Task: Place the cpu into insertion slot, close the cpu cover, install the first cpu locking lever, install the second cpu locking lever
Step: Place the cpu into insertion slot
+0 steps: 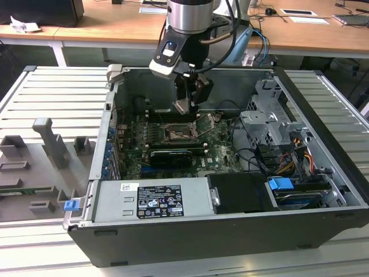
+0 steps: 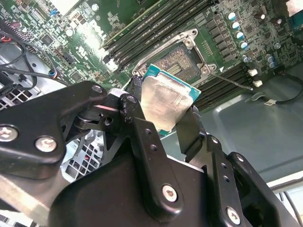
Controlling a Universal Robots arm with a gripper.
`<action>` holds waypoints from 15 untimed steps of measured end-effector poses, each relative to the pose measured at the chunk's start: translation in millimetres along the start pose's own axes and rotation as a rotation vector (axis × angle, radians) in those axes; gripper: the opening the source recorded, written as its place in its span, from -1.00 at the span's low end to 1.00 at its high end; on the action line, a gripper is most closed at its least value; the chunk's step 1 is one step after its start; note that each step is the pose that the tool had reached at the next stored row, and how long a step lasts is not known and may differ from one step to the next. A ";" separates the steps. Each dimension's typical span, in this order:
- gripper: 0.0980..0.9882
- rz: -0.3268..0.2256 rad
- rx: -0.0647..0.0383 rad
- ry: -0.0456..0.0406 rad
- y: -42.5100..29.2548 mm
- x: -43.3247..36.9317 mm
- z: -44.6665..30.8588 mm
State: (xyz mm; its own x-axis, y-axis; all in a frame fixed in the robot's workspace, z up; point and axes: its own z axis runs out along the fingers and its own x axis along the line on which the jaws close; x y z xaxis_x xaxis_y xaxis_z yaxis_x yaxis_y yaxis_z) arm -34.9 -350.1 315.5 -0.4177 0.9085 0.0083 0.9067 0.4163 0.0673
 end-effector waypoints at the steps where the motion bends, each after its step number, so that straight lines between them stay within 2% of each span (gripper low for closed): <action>1: -0.02 0.000 0.000 0.0001 0.0 0.0 0.4; 5: -0.02 0.000 0.001 0.0003 -0.3 0.0 4.1; 15: -0.02 0.000 0.001 0.0003 -0.5 -0.1 7.2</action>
State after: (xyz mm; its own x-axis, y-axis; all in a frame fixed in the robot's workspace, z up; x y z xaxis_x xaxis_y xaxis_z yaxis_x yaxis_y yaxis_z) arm -34.9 -350.1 308.3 -0.4177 0.9085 0.0086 0.9068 0.4163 0.0666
